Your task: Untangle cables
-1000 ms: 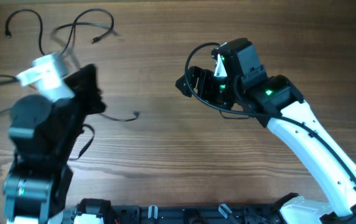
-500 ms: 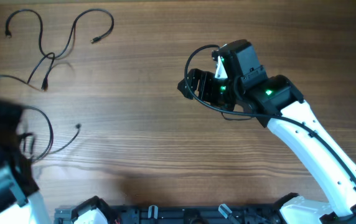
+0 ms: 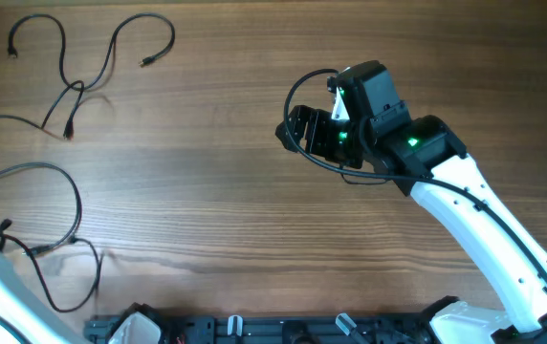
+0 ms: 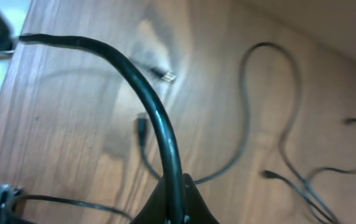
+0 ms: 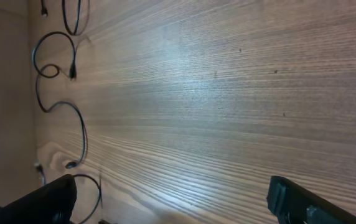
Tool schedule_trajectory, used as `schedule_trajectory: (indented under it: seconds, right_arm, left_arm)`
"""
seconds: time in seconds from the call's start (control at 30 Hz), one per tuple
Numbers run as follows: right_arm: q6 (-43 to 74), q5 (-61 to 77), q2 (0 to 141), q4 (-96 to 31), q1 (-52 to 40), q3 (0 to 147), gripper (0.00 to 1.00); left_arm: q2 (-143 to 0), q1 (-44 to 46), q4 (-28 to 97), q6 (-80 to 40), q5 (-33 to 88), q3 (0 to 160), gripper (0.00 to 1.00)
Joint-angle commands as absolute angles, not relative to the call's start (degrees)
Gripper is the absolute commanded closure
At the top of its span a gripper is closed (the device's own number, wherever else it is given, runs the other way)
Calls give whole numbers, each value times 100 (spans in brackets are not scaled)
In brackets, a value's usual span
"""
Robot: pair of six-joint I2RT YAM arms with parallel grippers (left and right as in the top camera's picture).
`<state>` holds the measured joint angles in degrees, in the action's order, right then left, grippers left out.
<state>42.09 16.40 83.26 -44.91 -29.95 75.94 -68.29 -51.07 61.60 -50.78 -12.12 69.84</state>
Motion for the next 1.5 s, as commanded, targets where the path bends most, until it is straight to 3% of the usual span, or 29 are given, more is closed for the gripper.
schedule_trajectory:
  seconds: [0.0,0.4,0.7,1.03,1.47]
  right_arm:
    - [4086,1535,8307,-4423,-3015,7644,0]
    - [4049,1535,8307,-4464,-3015,7644,0]
    - [4056,1343,8307,-4460,-3015,7642,0]
    - [4051,1347,8307,-4491,-3015,7642,0]
    - [4069,1345,8307,-4440,-3015,7642,0]
  left_arm:
    - [-7446,-5140,6344,-5415,-1249,7039,96]
    - [-8582,-5172,6034,-6123,-1288,7039,96]
    - [-9279,-5162,6001,-5721,-172,7035,96]
    - [-9835,-5205,5811,-5789,-1149,6845,96]
    - [-10580,-5312,5920,-5894,-1269,6746,96]
